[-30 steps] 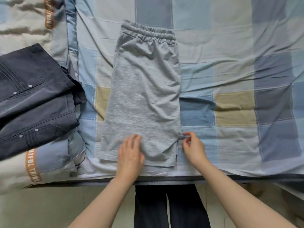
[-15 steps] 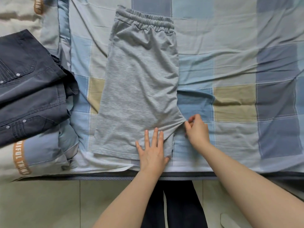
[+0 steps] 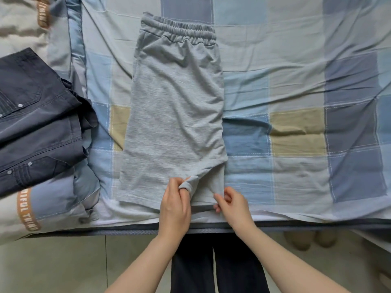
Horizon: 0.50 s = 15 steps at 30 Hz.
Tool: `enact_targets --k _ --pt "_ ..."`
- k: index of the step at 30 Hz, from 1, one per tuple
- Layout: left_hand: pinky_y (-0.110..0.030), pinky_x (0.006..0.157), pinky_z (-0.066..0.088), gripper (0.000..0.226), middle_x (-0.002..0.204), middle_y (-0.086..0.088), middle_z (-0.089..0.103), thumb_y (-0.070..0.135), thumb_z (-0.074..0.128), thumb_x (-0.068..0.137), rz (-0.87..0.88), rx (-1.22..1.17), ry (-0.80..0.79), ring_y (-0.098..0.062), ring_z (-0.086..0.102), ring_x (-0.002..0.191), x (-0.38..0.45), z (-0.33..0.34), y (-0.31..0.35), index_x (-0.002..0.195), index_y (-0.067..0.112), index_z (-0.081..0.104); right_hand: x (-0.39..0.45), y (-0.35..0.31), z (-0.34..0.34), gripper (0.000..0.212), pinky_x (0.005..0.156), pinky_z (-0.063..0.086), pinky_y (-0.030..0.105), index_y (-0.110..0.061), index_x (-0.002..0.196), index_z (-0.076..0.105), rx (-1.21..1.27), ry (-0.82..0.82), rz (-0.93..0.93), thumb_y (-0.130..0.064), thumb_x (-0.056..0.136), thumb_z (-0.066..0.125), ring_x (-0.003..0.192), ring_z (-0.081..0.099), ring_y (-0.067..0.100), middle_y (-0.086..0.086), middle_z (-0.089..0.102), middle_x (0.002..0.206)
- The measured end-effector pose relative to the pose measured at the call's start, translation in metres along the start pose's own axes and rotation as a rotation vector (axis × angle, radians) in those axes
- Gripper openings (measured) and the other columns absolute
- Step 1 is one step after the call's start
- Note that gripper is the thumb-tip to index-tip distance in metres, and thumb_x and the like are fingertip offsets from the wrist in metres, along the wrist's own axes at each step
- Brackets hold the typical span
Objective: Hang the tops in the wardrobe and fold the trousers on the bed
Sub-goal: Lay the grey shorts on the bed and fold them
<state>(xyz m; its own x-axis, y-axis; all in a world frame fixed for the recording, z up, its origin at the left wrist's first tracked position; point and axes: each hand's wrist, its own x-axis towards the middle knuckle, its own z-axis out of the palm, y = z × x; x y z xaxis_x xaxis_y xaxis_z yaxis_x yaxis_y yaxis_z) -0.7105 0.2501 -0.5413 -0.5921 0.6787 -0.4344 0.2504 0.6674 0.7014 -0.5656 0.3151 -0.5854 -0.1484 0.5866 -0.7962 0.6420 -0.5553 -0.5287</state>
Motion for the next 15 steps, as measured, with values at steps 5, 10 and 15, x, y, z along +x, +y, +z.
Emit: enact_targets --k 5,10,15 --pt "-0.037 0.114 0.03 0.033 0.132 0.007 0.06 0.03 0.034 0.095 0.332 0.318 -0.304 -0.011 0.051 0.128 -0.02 0.016 -0.029 0.114 0.019 0.058 -0.02 0.032 -0.024 0.022 0.068 0.054 0.029 -0.013 0.081 0.064 -0.566 -0.334 0.131 -0.027 0.092 0.052 0.065 0.066 0.018 0.002 0.07 0.07" --pt "-0.062 0.106 0.037 0.016 0.151 0.003 0.044 0.029 0.06 0.084 0.422 0.727 -0.496 -0.025 0.038 0.142 -0.031 0.036 -0.051 0.1 0.025 0.057 0.025 -0.019 -0.042 0.02 0.08 0.041 0.031 -0.01 0.103 0.063 -0.363 0.124 -0.066 -0.026 0.094 0.056 0.096 0.062 0.029 0.008 0.068 0.096" --pt "-0.05 0.097 0.047 0.031 0.123 0.004 0.059 0.03 0.053 0.078 0.557 0.693 -0.3 -0.022 0.056 0.115 -0.027 0.052 -0.031 0.108 0.024 0.06 0.077 -0.078 -0.04 0.038 0.086 0.044 0.033 -0.011 0.114 0.057 -0.198 0.068 -0.11 -0.04 0.09 0.06 0.092 0.059 0.017 -0.001 0.062 0.093"
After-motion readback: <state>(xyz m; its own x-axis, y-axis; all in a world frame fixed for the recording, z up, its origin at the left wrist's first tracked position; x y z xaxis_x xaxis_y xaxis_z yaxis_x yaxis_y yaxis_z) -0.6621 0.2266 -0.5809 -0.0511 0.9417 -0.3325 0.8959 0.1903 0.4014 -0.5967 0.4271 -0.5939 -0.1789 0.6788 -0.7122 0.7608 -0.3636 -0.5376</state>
